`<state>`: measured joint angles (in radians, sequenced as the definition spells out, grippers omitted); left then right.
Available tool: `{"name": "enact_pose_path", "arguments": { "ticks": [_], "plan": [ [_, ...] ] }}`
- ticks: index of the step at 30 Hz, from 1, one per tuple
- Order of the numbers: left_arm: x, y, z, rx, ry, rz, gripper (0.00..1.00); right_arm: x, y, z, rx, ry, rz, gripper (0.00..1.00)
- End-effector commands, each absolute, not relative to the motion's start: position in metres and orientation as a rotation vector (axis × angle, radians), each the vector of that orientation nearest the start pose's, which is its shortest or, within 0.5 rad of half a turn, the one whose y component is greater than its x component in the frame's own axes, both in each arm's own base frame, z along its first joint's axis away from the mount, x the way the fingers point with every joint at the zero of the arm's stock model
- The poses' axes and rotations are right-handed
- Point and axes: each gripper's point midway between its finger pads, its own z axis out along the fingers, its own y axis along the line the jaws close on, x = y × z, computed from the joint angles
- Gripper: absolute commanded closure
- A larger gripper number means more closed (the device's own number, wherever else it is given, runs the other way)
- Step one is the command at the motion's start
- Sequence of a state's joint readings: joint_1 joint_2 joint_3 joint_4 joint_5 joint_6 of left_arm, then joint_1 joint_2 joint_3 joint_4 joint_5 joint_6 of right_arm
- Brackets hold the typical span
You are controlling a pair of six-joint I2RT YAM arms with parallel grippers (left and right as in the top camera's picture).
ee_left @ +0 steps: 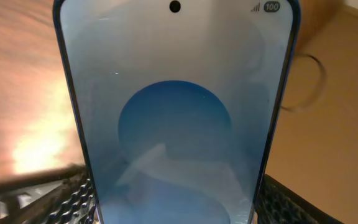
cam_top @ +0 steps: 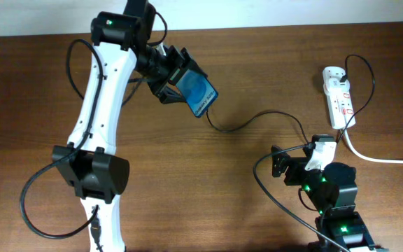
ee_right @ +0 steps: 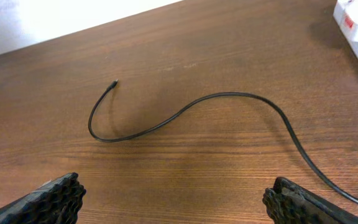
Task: Plug charger to phone and switch on socket
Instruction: 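Lift the phone with the left gripper and tilt it upright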
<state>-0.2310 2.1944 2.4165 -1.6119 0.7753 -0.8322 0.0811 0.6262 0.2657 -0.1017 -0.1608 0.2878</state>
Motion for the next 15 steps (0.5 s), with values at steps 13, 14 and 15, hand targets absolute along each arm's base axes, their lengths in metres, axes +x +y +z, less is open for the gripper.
{"name": "enact_pose_path", "arguments": {
  "ticks": [13,14,15],
  "plan": [
    [0.393,-0.229,0.308,-1.036,2.900,-1.856,1.00,0.268,0.069,0.141,0.040,2.040,0.519,0.02],
    [0.392,-0.230,0.312,-1.034,2.894,-1.898,1.00,0.268,0.069,0.141,0.040,2.042,0.520,0.02],
    [0.390,-0.232,0.317,-1.026,2.885,-1.949,1.00,0.268,0.070,0.140,0.038,2.044,0.523,0.02]
  ]
}}
